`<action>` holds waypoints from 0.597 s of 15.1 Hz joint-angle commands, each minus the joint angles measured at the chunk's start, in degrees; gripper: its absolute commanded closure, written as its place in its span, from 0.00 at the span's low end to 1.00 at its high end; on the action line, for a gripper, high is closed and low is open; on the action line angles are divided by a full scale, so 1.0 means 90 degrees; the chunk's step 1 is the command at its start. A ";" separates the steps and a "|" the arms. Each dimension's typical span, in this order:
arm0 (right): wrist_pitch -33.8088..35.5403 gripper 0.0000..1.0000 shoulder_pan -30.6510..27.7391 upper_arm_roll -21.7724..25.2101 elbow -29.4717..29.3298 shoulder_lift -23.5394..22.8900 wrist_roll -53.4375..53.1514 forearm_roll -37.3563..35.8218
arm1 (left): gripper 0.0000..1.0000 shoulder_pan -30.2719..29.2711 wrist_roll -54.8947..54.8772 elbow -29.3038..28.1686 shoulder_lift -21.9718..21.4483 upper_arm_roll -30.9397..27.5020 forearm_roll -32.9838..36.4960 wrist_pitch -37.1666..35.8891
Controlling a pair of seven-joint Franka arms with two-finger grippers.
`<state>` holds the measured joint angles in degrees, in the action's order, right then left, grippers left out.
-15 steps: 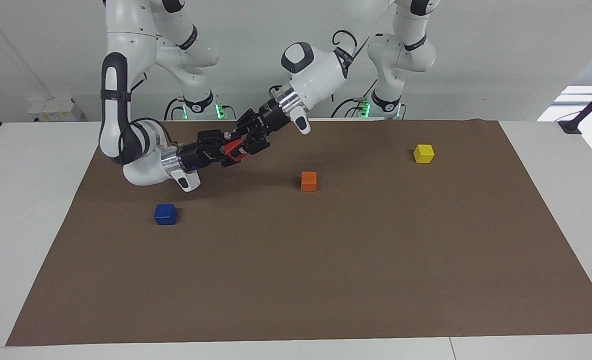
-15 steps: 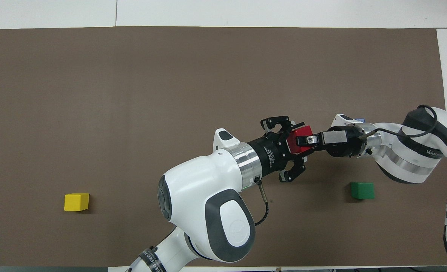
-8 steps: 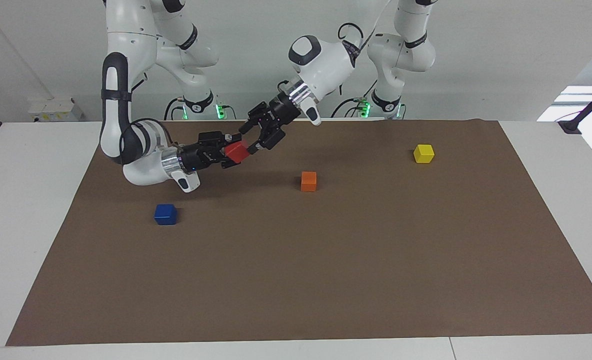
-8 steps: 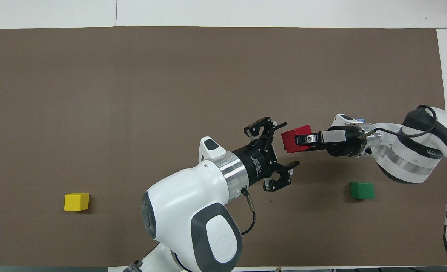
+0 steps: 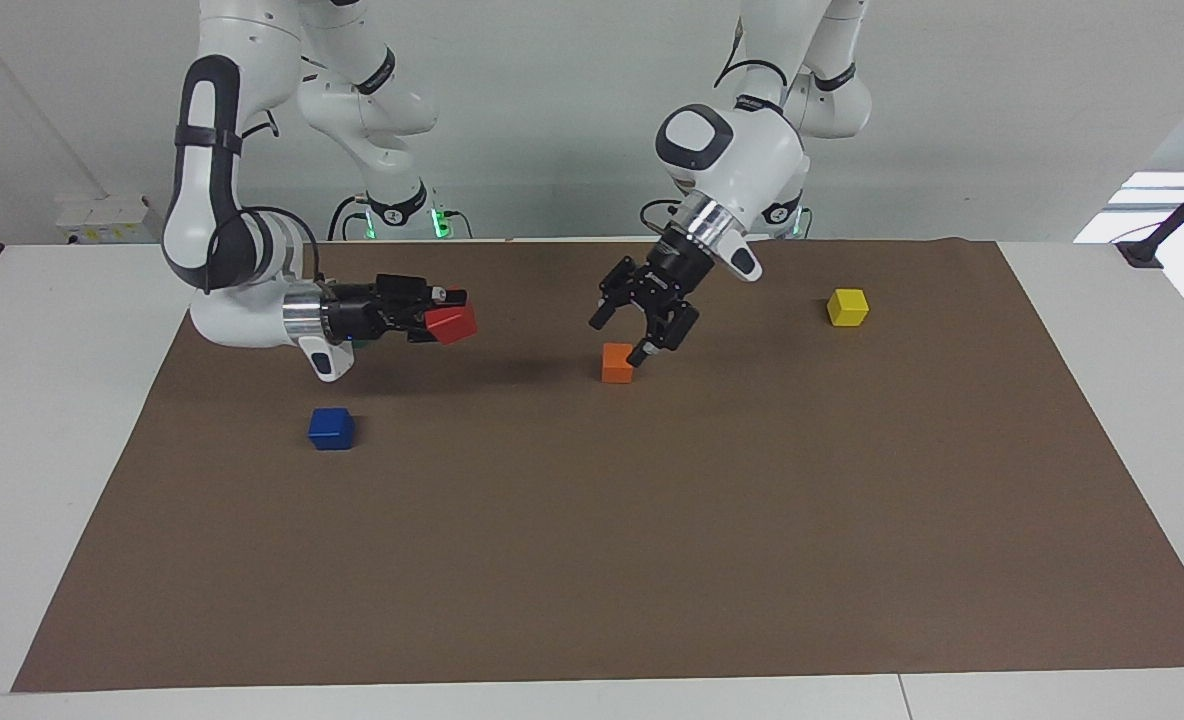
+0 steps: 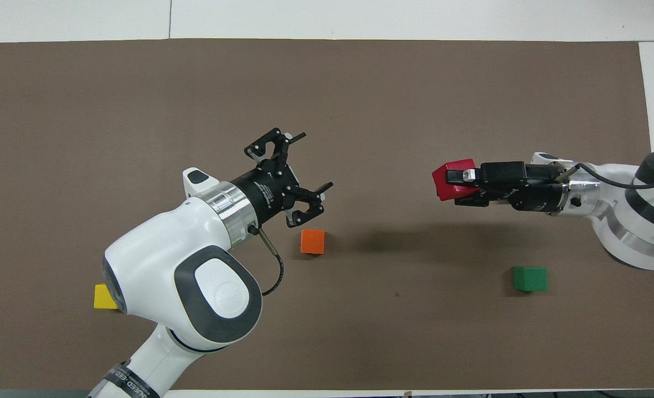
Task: Transfer red block to right arm and stack on blue block
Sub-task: 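Open the left gripper and pull it back while the right gripper withdraws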
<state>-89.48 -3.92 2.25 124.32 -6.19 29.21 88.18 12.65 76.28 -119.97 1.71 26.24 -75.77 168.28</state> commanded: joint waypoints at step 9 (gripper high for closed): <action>-0.2048 1.00 -0.0688 -0.0016 -0.1098 0.0132 -0.1126 -0.3885 | 0.00 -0.2595 -0.0722 0.1278 0.0415 0.0034 0.4704 -0.2893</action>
<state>-105.13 -9.56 2.57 117.15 -3.30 20.53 59.38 -6.90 71.40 -111.95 3.70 25.97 -40.87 148.40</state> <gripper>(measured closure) 0.427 0.000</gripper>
